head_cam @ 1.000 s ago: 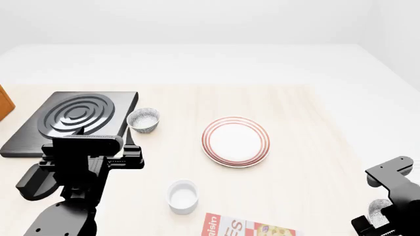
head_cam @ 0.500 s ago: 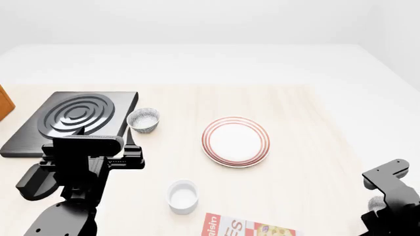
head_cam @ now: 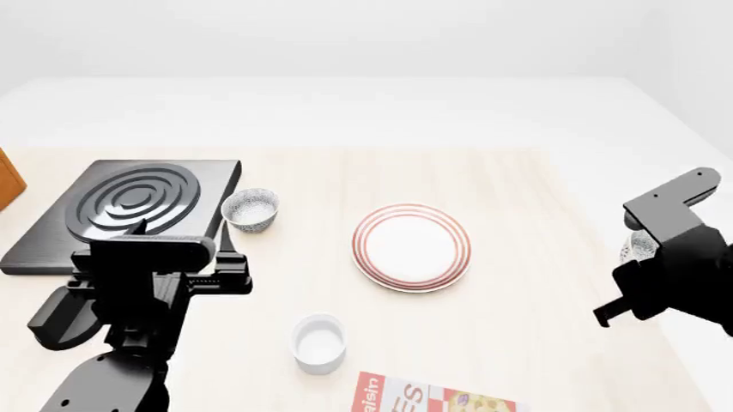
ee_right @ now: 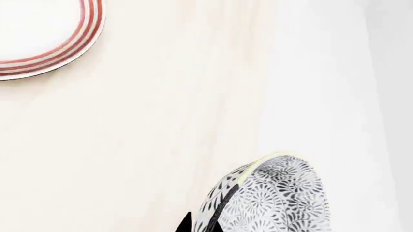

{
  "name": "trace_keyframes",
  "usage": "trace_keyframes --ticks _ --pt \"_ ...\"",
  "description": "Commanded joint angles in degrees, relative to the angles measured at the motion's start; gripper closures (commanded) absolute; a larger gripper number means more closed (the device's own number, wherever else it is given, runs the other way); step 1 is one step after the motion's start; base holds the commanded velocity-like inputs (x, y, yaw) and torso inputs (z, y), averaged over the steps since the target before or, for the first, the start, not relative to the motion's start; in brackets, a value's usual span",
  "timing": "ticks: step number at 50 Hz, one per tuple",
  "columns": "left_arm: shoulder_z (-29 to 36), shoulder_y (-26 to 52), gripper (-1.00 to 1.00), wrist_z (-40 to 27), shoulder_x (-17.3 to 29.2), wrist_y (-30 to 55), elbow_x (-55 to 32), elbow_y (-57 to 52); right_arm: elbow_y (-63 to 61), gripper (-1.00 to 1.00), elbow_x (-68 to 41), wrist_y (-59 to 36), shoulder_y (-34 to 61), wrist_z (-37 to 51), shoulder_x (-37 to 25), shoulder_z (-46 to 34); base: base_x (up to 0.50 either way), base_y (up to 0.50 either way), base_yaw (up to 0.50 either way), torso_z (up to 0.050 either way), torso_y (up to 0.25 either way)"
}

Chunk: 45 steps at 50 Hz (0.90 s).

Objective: Pick the akita bowl next to the cookies box and place it on the plate.

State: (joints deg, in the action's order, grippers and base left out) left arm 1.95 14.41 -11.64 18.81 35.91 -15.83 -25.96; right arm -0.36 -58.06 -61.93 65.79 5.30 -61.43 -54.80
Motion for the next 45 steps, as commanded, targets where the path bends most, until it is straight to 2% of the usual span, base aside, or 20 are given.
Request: trace_keyframes --ticks 1,5,6,9,10,13,14,17,20,23,26,28,35,45 --pt "0.2 0.2 -1.0 -0.3 0.0 -0.1 -0.1 0.2 -1.8 1.0 6.2 -1.2 9.4 -1.9 6.8 -1.4 0.0 0.0 0.0 0.0 0.0" --pt "0.7 0.8 -1.0 -0.4 -0.1 0.1 0.0 0.2 0.7 1.0 10.2 -0.9 13.3 -4.5 12.5 -4.5 0.0 0.0 0.0 0.0 0.0" --pt "0.9 1.0 -1.0 -0.4 -0.1 0.3 -0.1 0.1 4.1 1.0 13.1 0.2 15.6 -6.1 16.5 -6.6 0.0 0.0 0.0 0.0 0.0" --pt "0.9 1.1 -1.0 -0.4 0.0 0.4 -0.2 0.1 10.3 1.0 16.4 3.5 18.4 -8.9 22.4 -8.3 0.0 0.0 0.0 0.0 0.0" --pt "0.9 1.1 -1.0 -0.4 0.0 0.5 -0.2 0.1 15.0 1.0 19.4 6.7 19.9 -10.5 26.6 -10.1 0.0 0.0 0.0 0.0 0.0" --pt "0.9 1.2 -1.0 -0.5 0.1 0.6 -0.3 0.1 24.2 1.0 25.0 13.5 20.8 -10.7 33.0 -12.6 0.0 0.0 0.0 0.0 0.0" --pt "0.9 1.3 -1.0 -0.5 0.1 0.6 -0.3 0.1 29.3 1.0 28.8 21.3 20.2 -8.6 36.6 -12.9 0.0 0.0 0.0 0.0 0.0" --pt "0.9 1.4 -1.0 -0.5 0.2 0.8 -0.4 0.1 35.5 1.0 32.2 29.5 20.3 -9.7 40.7 -14.2 0.0 0.0 0.0 0.0 0.0" --pt "1.0 1.6 -1.0 -0.6 0.2 0.7 -0.4 0.2 44.4 1.0 32.5 29.1 22.1 -12.1 47.0 -14.8 0.0 0.0 0.0 0.0 0.0" --pt "1.0 1.5 -1.0 -0.6 0.1 0.6 -0.4 0.2 51.7 1.0 33.1 31.5 22.9 -13.8 51.6 -15.0 0.0 0.0 0.0 0.0 0.0" --pt "0.8 1.5 -1.0 -0.6 0.2 0.6 -0.6 0.2 64.0 1.0 36.2 36.2 23.3 -14.5 59.1 -17.3 0.0 0.0 0.0 0.0 0.003" --pt "0.8 1.5 -1.0 -0.7 0.2 0.8 -0.7 0.1 67.3 1.0 36.5 38.1 22.7 -14.5 61.4 -19.1 0.0 0.0 0.0 0.0 0.0" --pt "0.8 1.4 -1.0 -0.5 0.3 0.3 -1.1 0.0 63.6 1.0 28.1 38.3 20.4 -9.9 61.4 -30.0 0.0 0.0 0.0 0.0 0.0" --pt "0.4 1.0 -1.0 -0.4 0.6 -0.1 -1.6 -0.5 60.8 1.0 27.2 36.7 18.2 -10.3 61.4 -32.6 0.0 0.0 0.0 0.0 0.0"
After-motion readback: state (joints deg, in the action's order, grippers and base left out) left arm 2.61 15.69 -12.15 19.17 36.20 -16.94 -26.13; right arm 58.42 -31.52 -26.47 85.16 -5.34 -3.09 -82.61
